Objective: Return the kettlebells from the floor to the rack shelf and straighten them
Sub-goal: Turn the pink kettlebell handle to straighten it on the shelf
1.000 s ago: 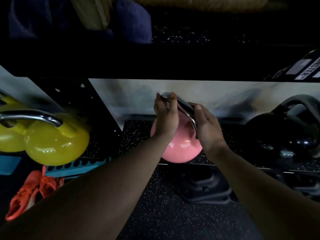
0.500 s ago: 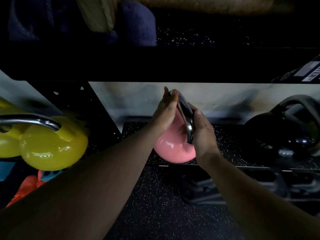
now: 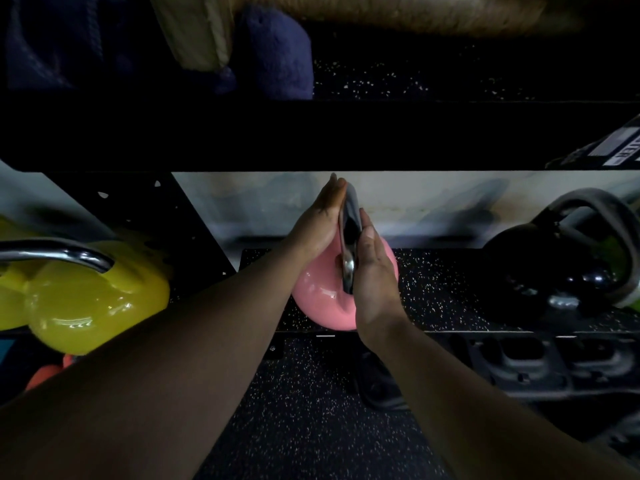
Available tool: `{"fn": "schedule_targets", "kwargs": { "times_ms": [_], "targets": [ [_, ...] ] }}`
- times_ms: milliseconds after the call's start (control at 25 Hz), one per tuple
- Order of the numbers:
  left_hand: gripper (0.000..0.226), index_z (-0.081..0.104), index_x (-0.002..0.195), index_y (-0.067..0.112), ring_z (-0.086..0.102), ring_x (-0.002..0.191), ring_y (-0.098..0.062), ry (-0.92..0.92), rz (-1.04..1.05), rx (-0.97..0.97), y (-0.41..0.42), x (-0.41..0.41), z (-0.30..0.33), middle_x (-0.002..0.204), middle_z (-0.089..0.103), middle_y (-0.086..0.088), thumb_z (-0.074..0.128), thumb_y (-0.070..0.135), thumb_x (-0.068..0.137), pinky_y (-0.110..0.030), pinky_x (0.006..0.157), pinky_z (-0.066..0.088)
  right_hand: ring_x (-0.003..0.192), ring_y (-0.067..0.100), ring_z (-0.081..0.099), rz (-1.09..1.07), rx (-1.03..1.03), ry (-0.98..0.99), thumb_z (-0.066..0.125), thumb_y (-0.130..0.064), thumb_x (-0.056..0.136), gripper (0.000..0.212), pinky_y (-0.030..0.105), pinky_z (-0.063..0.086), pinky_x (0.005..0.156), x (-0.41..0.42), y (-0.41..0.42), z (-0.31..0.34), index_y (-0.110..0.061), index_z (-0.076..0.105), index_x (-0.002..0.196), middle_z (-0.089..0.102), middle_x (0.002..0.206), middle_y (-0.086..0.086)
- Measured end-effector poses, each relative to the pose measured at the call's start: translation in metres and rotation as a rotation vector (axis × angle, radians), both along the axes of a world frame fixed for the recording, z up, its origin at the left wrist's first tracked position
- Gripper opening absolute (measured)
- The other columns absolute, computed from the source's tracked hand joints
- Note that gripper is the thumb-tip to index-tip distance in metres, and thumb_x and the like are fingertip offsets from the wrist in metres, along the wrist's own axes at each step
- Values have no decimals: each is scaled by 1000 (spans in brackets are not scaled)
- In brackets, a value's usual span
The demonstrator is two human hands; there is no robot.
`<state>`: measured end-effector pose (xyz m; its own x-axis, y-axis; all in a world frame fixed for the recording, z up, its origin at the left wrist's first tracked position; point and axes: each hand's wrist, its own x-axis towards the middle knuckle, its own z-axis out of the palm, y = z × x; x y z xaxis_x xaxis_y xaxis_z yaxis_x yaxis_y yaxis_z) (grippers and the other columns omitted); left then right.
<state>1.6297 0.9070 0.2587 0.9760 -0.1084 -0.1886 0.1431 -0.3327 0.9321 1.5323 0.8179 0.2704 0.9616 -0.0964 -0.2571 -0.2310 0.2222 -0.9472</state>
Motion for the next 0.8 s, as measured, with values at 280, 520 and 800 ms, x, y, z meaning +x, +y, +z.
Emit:
{"fn": "schedule_targets", "kwargs": {
  "times_ms": [280, 520, 800],
  "targets": [
    [54, 32, 153, 22, 31, 145, -15, -72, -23, 30, -2, -5, -3, 159, 35, -1, 23, 46, 105, -18, 110, 19, 138, 8, 39, 33, -177, -7, 20, -54, 101, 46, 24, 34, 109, -6, -8, -2, -52, 30, 146, 45, 151, -10],
    [56, 33, 153, 25, 33, 145, -20, -60, -5, 56, -3, -4, -3, 158, 36, -3, 23, 50, 104, -23, 110, 21, 127, 4, 48, 96, -282, -24, 17, -54, 100, 49, 12, 43, 96, -8, -12, -1, -49, 24, 149, 46, 149, -8],
    [56, 45, 145, 26, 49, 134, -32, -70, 51, 326, -2, -11, 18, 147, 52, -12, 28, 56, 101, -38, 112, 36, 135, 22, 45, 143, -393, -64, 19, -53, 101, 51, 37, 40, 109, -3, -17, -1, -43, 26, 150, 49, 148, 3]
  ]
}}
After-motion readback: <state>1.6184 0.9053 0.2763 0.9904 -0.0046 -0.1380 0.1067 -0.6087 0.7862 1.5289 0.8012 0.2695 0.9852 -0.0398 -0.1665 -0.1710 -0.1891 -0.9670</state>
